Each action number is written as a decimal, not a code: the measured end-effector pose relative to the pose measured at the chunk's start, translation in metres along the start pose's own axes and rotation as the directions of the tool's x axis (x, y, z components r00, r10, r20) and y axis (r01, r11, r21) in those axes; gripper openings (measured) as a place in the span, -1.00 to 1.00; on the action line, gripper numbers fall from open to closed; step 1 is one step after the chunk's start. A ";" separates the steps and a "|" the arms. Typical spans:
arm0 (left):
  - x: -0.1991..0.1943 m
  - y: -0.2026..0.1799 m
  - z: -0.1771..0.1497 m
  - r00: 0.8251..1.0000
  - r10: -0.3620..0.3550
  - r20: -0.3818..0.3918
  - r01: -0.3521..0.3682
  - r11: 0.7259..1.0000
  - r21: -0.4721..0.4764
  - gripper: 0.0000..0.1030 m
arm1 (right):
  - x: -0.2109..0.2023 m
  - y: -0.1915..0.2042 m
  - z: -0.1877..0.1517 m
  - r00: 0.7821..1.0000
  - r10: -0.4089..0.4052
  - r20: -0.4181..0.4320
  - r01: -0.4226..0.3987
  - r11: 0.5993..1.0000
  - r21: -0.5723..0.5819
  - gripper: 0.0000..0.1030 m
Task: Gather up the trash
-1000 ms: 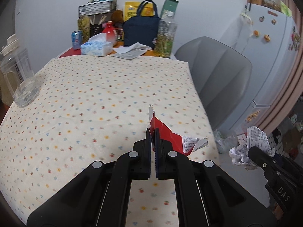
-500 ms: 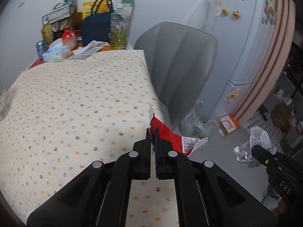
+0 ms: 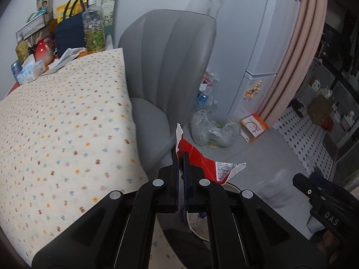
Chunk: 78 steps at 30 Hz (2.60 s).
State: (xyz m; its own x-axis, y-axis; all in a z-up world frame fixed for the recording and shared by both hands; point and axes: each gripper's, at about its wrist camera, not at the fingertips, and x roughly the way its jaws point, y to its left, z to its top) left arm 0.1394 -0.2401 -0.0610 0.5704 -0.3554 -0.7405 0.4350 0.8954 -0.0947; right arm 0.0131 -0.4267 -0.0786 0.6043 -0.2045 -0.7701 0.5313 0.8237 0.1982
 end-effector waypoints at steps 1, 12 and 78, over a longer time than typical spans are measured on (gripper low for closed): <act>0.002 -0.004 0.000 1.000 -0.001 -0.005 0.001 1.000 0.005 -0.93 | 0.000 -0.004 0.000 1.000 -0.002 -0.001 0.002 1.000 0.004 0.16; 0.021 -0.047 -0.008 0.998 -0.041 -0.053 0.045 0.996 0.071 -0.93 | -0.005 -0.050 0.001 0.998 -0.060 0.020 0.059 0.996 0.062 0.30; -0.134 0.053 -0.026 0.971 0.101 0.217 -0.086 0.993 -0.080 0.88 | -0.148 0.077 -0.020 0.968 0.062 0.245 -0.022 0.987 -0.162 0.85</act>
State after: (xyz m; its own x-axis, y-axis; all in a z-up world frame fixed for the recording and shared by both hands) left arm 0.0681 -0.1381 0.0159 0.7489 -0.3125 -0.5844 0.3275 0.9411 -0.0836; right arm -0.0478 -0.3227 0.0383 0.7631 -0.2765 -0.5842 0.4147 0.9027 0.1145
